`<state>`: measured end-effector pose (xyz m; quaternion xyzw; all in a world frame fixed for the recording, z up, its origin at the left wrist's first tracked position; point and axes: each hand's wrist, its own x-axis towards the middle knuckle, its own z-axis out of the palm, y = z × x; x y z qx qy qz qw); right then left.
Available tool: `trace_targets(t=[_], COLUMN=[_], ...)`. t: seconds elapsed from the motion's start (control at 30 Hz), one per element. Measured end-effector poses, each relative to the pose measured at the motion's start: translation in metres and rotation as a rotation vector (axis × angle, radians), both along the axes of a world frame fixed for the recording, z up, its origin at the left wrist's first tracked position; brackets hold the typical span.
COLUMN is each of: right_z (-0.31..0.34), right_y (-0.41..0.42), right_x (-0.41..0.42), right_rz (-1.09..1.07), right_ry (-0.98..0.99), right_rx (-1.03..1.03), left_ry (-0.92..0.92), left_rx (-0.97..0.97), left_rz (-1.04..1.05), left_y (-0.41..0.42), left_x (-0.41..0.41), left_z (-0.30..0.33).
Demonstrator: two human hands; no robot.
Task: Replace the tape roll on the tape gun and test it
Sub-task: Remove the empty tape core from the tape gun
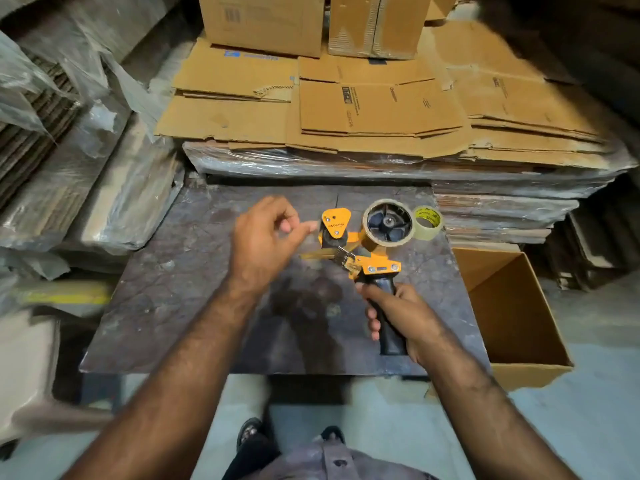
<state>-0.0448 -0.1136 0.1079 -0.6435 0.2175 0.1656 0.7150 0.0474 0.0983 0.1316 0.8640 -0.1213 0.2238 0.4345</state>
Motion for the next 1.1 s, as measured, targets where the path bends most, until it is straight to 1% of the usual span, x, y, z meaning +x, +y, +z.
trace_targets(t=[0.07, 0.13, 0.17, 0.4, 0.57, 0.67, 0.83, 0.93, 1.03, 1.1], right_z=[-0.003, -0.004, -0.004, -0.005, -0.006, -0.007, -0.005, -0.006, -0.006, -0.007], right_y=[0.002, 0.006, 0.008, 0.019, 0.021, 0.023, 0.025, 0.027, 0.028, 0.027], right_x=[0.003, 0.005, 0.006, 0.012, 0.012, 0.014, 0.015, 0.015, 0.015, 0.015], right_rz=[-0.031, -0.037, -0.034, 0.000, -0.003, 0.000, -0.004, -0.005, 0.010, 0.021], right_ry=[-0.023, -0.040, -0.045, -0.097, -0.123, -0.136, -0.116, -0.110, -0.116, -0.120], right_rx=[-0.050, -0.055, -0.053, -0.060, -0.086, -0.085, -0.028, 0.003, 0.000, -0.004], left_ry=[-0.057, -0.052, -0.043, -0.060, -0.054, -0.066, -0.131, -0.159, -0.154, -0.133], left_rx=[0.073, 0.131, 0.150, 0.223, 0.317, 0.321, 0.278, 0.276, 0.258, 0.235], left_rz=[-0.093, -0.186, -0.199, -0.109, -0.055, -0.036, -0.053, -0.025, 0.003, -0.016], left_y=[-0.013, -0.024, -0.028, -0.024, -0.022, -0.023, -0.025, -0.025, -0.026, -0.025], left_x=[-0.018, -0.031, -0.033, -0.032, -0.031, -0.031, -0.032, -0.033, -0.036, -0.038], left_z=[-0.014, -0.026, -0.032, -0.032, -0.028, -0.031, -0.041, -0.044, -0.047, -0.048])
